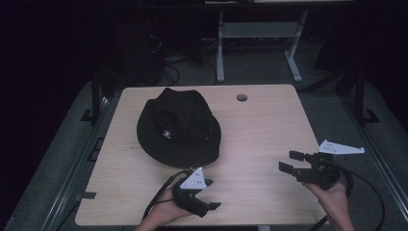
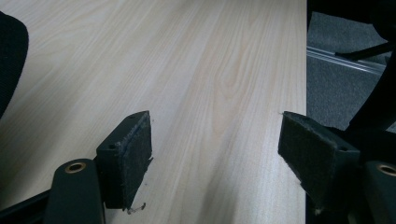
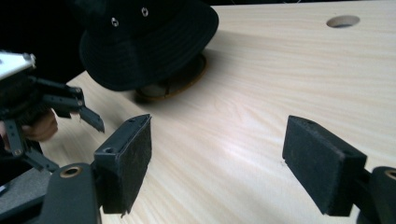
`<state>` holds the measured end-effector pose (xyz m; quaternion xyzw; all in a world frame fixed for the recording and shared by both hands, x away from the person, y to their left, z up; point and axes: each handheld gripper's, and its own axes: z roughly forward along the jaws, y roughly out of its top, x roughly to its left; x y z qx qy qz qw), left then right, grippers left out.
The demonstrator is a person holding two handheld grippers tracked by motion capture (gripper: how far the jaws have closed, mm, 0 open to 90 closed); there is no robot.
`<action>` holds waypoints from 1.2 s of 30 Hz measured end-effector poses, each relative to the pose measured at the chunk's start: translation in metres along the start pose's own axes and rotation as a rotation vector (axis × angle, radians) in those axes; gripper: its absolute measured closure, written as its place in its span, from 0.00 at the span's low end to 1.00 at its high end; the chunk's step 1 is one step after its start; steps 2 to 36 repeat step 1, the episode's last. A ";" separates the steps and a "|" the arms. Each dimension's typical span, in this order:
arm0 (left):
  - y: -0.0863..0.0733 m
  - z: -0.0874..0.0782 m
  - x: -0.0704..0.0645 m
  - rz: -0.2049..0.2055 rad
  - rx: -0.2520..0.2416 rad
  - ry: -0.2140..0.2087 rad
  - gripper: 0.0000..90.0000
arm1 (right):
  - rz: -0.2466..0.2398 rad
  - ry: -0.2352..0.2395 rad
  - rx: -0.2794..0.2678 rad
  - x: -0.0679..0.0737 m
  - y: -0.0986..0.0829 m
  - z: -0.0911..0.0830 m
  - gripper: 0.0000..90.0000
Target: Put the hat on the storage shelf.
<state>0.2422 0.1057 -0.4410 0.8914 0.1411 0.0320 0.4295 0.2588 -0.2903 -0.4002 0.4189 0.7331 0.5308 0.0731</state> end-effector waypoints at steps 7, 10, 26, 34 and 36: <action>0.000 0.000 0.000 -0.002 0.000 -0.001 0.28 | -0.002 -0.007 -0.007 0.001 -0.004 -0.002 0.26; 0.000 0.000 0.000 -0.002 0.000 -0.001 0.28 | -0.002 -0.007 -0.007 0.001 -0.004 -0.002 0.26; 0.000 0.000 0.000 -0.002 0.000 -0.001 0.28 | -0.002 -0.007 -0.007 0.001 -0.004 -0.002 0.26; 0.000 0.000 0.000 -0.002 0.000 -0.001 0.28 | -0.002 -0.007 -0.007 0.001 -0.004 -0.002 0.26; 0.000 0.000 0.000 -0.002 0.000 -0.001 0.28 | -0.002 -0.007 -0.007 0.001 -0.004 -0.002 0.26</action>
